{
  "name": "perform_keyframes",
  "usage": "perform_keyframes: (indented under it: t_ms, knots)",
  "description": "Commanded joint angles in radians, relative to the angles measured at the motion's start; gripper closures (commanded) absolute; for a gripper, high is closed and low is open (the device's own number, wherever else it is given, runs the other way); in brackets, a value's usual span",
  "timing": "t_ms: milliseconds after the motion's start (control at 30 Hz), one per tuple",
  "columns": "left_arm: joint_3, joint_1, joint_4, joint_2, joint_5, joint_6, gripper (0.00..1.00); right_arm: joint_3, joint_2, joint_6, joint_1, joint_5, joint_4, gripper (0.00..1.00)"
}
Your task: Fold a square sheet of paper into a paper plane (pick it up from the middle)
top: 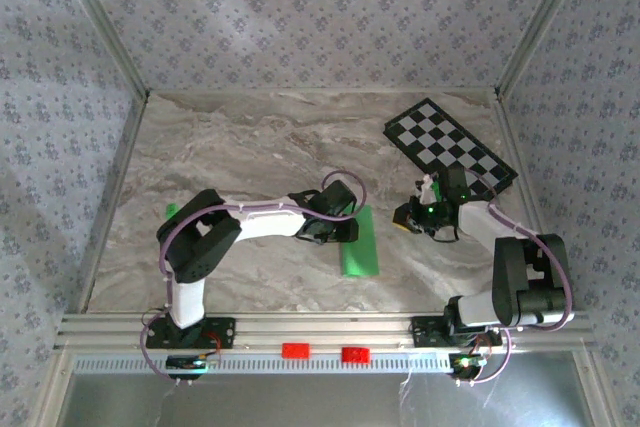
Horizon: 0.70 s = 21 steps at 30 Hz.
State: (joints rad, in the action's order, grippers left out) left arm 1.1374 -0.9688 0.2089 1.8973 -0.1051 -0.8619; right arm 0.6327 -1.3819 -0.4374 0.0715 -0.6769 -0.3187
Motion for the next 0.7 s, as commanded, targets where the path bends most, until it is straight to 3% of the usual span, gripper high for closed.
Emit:
perform_keyframes:
  t_ms: [0,267,667]
  knots:
    - [-0.005,0.001,0.053,0.085,0.045,0.023,0.60,-0.006,-0.001,-0.003,-0.004,-0.006,-0.019,0.92]
    - [-0.022,0.001,0.048,0.088,0.066,0.003,0.62,-0.015,-0.026,-0.005,-0.001,-0.014,0.001,0.92]
    - [0.015,0.002,0.087,0.112,0.073,0.059,0.57,-0.021,-0.036,-0.001,0.000,-0.023,0.002,0.92]
